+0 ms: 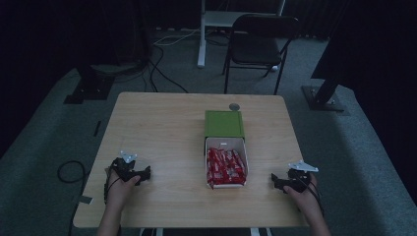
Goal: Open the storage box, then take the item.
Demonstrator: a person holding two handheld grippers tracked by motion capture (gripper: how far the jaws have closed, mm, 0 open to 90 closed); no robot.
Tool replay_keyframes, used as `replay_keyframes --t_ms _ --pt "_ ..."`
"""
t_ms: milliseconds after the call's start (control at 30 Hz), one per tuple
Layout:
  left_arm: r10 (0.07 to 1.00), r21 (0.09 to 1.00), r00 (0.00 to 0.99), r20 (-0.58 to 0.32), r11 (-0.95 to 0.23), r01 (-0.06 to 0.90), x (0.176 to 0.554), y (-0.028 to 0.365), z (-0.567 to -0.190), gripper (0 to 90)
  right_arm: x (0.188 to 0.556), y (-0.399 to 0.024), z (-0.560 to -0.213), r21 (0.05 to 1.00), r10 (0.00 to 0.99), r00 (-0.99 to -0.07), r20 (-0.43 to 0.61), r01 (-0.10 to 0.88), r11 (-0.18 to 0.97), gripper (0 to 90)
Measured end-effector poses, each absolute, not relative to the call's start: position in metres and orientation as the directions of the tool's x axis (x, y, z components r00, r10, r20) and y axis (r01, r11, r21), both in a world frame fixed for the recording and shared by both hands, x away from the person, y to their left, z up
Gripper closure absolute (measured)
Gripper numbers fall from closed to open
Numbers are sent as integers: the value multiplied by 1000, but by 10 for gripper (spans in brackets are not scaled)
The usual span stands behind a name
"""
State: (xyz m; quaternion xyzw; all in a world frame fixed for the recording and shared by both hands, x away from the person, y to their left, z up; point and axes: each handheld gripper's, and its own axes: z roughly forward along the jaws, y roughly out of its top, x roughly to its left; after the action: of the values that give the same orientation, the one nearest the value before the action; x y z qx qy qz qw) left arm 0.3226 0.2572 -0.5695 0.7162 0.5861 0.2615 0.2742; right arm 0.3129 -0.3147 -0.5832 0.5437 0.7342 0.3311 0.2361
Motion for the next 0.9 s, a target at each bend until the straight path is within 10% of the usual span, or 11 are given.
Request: replay_keyframes --t_ms 900 --pt "988 710 150 23 -122 694 323 261 -573 35 309 -315 -581 746 961 -271 59 651 138 134"
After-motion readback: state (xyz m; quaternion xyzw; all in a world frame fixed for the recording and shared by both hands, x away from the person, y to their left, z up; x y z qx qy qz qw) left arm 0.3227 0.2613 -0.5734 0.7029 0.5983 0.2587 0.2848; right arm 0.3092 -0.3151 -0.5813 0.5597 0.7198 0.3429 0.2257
